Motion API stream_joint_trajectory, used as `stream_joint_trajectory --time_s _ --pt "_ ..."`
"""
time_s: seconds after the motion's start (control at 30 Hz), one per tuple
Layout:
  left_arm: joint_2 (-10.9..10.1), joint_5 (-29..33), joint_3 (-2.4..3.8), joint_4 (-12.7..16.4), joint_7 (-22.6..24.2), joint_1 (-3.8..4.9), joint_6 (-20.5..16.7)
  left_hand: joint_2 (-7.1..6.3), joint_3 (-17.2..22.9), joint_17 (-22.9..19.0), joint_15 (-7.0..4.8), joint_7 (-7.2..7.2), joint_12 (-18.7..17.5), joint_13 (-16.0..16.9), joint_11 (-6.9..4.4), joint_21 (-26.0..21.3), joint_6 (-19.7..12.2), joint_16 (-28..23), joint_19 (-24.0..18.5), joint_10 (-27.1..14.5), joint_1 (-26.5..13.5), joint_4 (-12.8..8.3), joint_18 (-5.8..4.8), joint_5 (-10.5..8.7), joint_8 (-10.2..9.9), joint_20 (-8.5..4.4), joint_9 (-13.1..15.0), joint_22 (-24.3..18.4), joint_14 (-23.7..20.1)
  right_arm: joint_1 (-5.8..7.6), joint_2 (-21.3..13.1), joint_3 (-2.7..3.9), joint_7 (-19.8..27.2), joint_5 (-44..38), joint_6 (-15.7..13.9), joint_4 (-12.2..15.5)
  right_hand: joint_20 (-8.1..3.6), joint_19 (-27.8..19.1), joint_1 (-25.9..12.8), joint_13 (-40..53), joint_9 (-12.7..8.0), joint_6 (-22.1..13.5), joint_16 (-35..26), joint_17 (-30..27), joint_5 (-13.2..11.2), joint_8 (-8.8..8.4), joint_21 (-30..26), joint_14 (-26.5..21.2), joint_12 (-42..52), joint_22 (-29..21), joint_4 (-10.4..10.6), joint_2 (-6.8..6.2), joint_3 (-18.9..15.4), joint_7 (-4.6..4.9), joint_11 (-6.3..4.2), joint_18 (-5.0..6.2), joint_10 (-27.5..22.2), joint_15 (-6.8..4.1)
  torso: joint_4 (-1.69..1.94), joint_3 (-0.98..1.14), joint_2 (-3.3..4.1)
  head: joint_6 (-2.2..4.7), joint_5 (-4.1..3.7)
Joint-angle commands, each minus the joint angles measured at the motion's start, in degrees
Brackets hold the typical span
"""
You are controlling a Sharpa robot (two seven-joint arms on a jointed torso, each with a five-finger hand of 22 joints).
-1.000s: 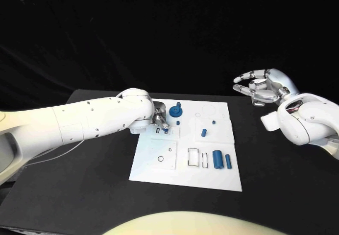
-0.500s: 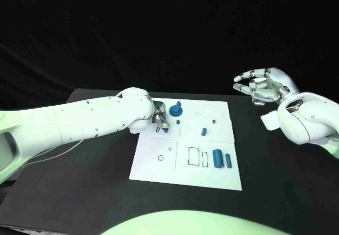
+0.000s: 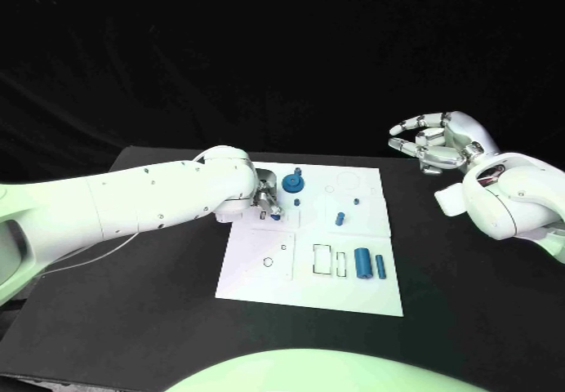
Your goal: Assemble the parts on the task board
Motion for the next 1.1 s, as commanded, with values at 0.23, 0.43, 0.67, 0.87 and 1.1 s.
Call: stream_joint_trajectory --time_s 0.23,0.43,0.67,0.87,1.1 --pt "0.0 -0.3 -0.04 0.1 -0.5 -0.09 1.6 0.31 8.1 15.1 -0.43 -0.96 0.4 0.2 -0.14 0.4 0.8 0.2 0.9 0.6 -0.4 -8.3 -0.75 -0.27 0.5 -0.27 2.3 4.2 6.1 -0.04 0.1 0.02 0.6 -0.5 0.2 0.0 -0.11 0.0 -0.3 0.0 0.1 -0.5 -0.4 3.9 0.4 0.32 -0.2 2.8 0.0 0.0 0.3 0.1 0.1 0.01 -0.02 0.69 -0.2 -0.18 -0.05 -0.02 0.01 -0.19 0.18" --pt "0.1 -0.1 -0.04 -0.1 -0.6 -0.09 1.8 0.2 7.4 15.1 -0.57 -1.15 0.5 0.2 -0.27 0.4 1.0 0.2 0.9 0.7 -1.2 -7.8 -0.76 -0.58 0.6 -0.4 2.4 4.2 6.1 -0.05 0.2 0.02 0.6 -0.5 0.2 -0.1 -0.11 0.0 -0.4 0.0 0.1 -0.5 -0.4 3.8 0.4 0.37 -0.3 2.8 0.0 -0.1 0.5 0.13 0.1 0.0 -0.02 0.71 -0.2 -0.18 -0.01 0.0 0.03 -0.16 0.14" --pt "0.3 0.2 -0.04 -0.8 -0.8 -0.09 2.4 0.12 6.3 15.1 -0.72 -1.38 0.5 0.2 -0.43 0.5 1.3 0.2 1.0 0.7 -2.5 -6.9 -0.81 -0.49 0.6 -0.56 2.3 4.5 6.1 -0.05 0.1 0.02 0.6 -0.5 0.2 -0.1 -0.11 -0.1 -0.4 -0.1 0.1 -0.5 -0.4 3.8 0.4 0.38 -0.4 2.8 -0.1 -0.2 0.5 0.14 0.0 0.0 -0.02 0.73 -0.3 -0.18 -0.03 0.0 0.02 -0.27 0.05" --pt "0.5 0.6 -0.05 -1.1 -1.0 -0.08 3.0 -0.16 5.5 15.1 -0.82 -1.51 0.7 0.4 -0.56 0.5 1.6 0.2 1.1 0.8 -3.6 -6.3 -0.84 -0.41 0.6 -0.66 2.2 4.7 6.1 -0.05 0.1 0.02 0.6 -0.5 0.3 -0.1 -0.11 -0.1 -0.4 -0.1 0.1 -0.5 -0.4 3.8 0.4 0.38 -0.4 2.8 -0.1 -0.2 0.5 0.14 0.0 0.0 -0.02 0.73 -0.3 -0.18 -0.07 0.02 0.0 -0.28 0.1" --pt "0.6 0.8 -0.05 -1.4 -1.1 -0.08 3.2 -0.24 4.6 15.1 -0.94 -1.63 0.8 0.5 -0.67 0.6 2.0 0.2 1.2 0.8 -5.1 -5.3 -0.87 -0.49 0.6 -0.78 2.0 4.8 6.1 -0.05 0.1 0.02 0.6 -0.5 0.2 -0.1 -0.11 -0.1 -0.6 -0.1 0.1 -0.5 -0.4 3.7 0.4 0.42 -0.4 2.8 0.0 -0.3 0.6 0.2 0.0 -0.01 -0.03 0.74 -0.2 -0.19 -0.06 0.05 0.0 -0.28 0.04"
